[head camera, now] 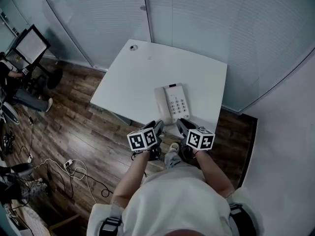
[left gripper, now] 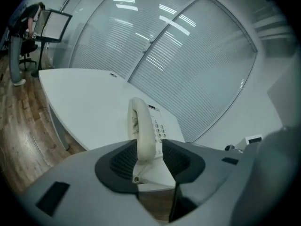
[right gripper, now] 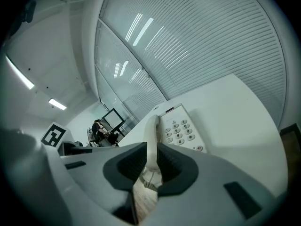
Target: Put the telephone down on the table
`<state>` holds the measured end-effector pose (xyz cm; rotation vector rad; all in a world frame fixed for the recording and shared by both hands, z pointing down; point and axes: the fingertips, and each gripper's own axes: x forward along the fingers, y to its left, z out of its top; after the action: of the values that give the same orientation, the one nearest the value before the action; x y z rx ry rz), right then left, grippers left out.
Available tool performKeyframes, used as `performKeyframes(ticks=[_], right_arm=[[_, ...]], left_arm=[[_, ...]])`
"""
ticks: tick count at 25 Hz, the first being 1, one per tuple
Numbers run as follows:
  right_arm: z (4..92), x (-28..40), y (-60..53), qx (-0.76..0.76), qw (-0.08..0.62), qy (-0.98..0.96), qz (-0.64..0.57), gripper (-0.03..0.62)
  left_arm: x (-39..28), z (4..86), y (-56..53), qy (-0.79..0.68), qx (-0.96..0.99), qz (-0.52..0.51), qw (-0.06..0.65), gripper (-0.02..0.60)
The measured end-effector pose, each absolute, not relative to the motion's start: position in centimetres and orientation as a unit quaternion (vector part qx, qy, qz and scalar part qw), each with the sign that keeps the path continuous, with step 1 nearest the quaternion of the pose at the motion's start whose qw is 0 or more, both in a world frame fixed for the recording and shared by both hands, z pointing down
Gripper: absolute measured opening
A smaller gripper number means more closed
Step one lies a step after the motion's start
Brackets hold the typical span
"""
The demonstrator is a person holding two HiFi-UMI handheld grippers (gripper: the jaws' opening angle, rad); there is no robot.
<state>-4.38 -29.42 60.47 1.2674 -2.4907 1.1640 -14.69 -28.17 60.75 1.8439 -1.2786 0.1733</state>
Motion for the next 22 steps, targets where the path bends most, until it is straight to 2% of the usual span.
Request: performKeyframes(ticks=[5, 9, 22], right_arm=[[59.6, -4.5, -26.5, 0.41, 0.05, -0.826, 0.384, 0.064], [59.2, -4.4, -24.3, 0.399, 0.044, -0.829, 0.391, 0.057], [58.1, -3.8, -17.2, 0.377, 0.062, -0.848, 0.368, 0.035]], left_arm=[[-14.8, 59.8, -25.4, -0.522, 0.741, 0.06, 0.418, 0.158], [-14.5, 59.2, -23.2, -0.528, 0.742, 0.047, 0.41, 0.077], [-13.6, 58.2, -15.6, -0.516, 0.743, 0.02, 0.426, 0.028]])
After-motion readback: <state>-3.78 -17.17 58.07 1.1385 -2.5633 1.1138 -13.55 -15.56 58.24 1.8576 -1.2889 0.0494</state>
